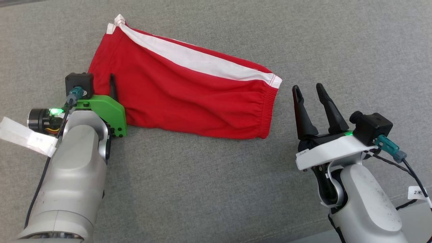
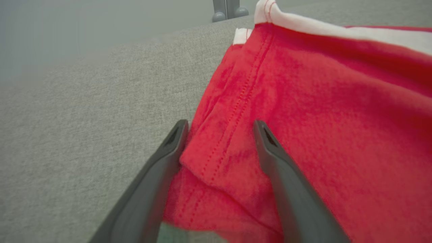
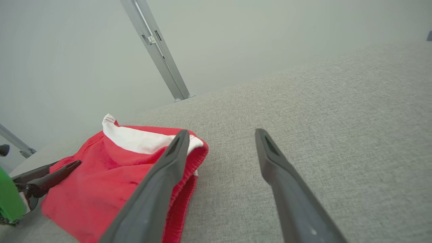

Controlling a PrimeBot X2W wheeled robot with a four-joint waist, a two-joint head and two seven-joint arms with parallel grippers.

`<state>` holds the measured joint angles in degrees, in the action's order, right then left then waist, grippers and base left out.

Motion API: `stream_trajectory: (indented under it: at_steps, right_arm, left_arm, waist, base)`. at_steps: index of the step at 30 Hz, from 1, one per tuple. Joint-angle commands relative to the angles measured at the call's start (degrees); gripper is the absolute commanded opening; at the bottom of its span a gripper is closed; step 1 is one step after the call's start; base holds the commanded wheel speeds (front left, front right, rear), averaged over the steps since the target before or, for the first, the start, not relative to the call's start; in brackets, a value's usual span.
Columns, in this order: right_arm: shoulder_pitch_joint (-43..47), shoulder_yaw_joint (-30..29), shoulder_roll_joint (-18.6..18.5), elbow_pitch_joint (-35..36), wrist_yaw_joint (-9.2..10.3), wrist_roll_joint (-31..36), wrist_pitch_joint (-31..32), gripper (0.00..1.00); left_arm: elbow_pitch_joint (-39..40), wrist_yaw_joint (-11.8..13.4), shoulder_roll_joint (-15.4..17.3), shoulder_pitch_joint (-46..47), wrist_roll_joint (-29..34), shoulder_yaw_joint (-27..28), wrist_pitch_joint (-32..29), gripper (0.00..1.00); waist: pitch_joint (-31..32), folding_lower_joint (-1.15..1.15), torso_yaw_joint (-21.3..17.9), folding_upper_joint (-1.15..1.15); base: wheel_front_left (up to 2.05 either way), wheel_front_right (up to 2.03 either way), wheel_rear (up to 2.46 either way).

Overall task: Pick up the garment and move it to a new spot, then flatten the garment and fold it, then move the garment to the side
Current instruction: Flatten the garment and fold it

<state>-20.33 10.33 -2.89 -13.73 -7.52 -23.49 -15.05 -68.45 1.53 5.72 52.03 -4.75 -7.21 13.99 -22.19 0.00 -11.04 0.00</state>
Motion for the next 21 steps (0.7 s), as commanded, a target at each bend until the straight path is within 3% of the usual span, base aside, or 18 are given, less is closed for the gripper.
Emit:
stream_trajectory:
  at_steps: [1, 6, 7, 8, 21]
  right_arm:
    - [0.7, -0.4, -0.1, -0.2, 0.06, -0.1, -0.2, 1.00]
    - [1.1, -0.6, 0.0, -0.2, 0.06, -0.3, -0.2, 1.00]
    - [1.1, -0.7, 0.0, -0.2, 0.06, -0.4, -0.2, 1.00]
    - [1.1, -0.7, 0.0, -0.3, 0.06, -0.4, -0.2, 1.00]
    - [3.5, -2.7, -0.1, -1.7, 0.06, 1.4, -0.2, 1.00]
  left_arm:
    - [-1.6, 0.7, 0.6, -0.5, -0.5, 0.2, -0.6, 1.00]
    - [-3.9, 1.0, 0.9, -1.3, -1.7, 0.9, -2.1, 0.98]
    - [-4.2, 0.8, 0.9, -1.5, -1.9, 0.9, -2.3, 0.56]
    - [-4.5, 0.6, 1.0, -1.8, -2.1, 0.9, -2.3, 0.00]
    - [-3.0, 0.0, -0.5, -8.7, -6.4, 3.2, 0.8, 0.00]
  waist:
    - [0.3, 0.00, -0.3, 0.00]
    - [0.2, 0.00, -0.7, 0.00]
    - [0.2, 0.00, -0.8, 0.00]
    - [0.3, 0.00, -0.8, 0.00]
    - [5.6, 0.00, 1.7, 0.00]
  base:
    - [0.00, 0.00, 0.00]
    - [0.00, 0.00, 0.00]
    - [0.00, 0.00, 0.00]
    - [0.00, 0.00, 0.00]
    - [0.00, 0.00, 0.00]
